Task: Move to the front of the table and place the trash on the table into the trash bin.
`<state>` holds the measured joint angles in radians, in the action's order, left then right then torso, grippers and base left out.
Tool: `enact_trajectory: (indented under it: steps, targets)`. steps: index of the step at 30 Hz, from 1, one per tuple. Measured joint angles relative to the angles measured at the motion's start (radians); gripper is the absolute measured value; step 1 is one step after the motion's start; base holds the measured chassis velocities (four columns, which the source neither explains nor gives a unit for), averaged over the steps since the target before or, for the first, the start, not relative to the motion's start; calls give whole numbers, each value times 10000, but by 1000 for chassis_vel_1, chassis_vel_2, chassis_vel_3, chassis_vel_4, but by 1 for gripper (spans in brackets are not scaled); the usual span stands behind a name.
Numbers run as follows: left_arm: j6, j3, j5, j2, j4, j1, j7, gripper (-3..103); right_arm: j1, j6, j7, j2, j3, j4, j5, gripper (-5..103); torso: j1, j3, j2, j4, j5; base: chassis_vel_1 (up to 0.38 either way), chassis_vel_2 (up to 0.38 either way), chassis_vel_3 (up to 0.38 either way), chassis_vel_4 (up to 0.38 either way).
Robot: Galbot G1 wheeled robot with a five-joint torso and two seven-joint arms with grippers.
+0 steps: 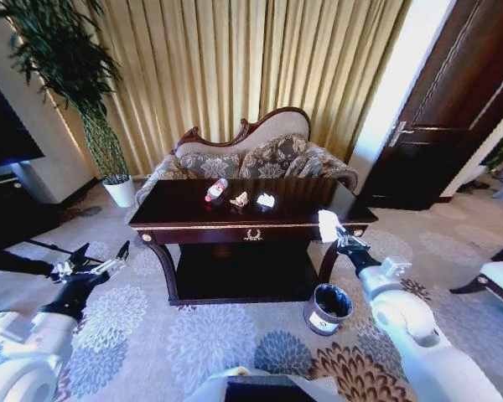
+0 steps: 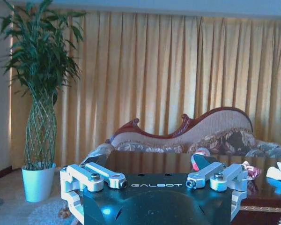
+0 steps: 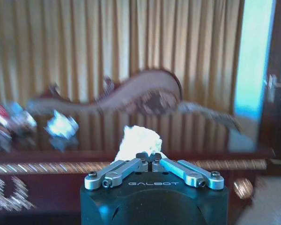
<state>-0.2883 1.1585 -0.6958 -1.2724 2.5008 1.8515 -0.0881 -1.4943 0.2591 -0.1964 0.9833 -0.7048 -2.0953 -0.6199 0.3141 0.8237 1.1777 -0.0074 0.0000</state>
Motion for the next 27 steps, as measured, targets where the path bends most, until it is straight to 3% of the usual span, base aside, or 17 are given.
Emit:
enact_trajectory:
  steps: [6,10,16,23,27]
  targets:
    - [29,-13,3,-19,-1,-10,-12,100,488,-3,23,1,259,2101,536,0,13,3,-6,2,2,-33,28,28,-21]
    - [93,58,4,-56,-4,79,-43,100,1229,-6,21,25,542,4736,947,0,0,-4,2,-1,4,0,8,13,-11]
    - [179,-39,28,-132,-6,72,-173,100,2066,-8,16,185,843,7029,1580,0,-4,-5,4,-4,3,0,0,0,0]
    - [254,-8,92,-236,-8,162,-201,100,3645,-214,-32,719,1427,9782,2771,0,2,-2,1,0,3,0,0,0,0]
    - [436,192,38,-266,-9,313,-217,100,4853,-439,-457,1165,1569,11464,3445,0,0,-3,2,2,1,0,0,0,0]
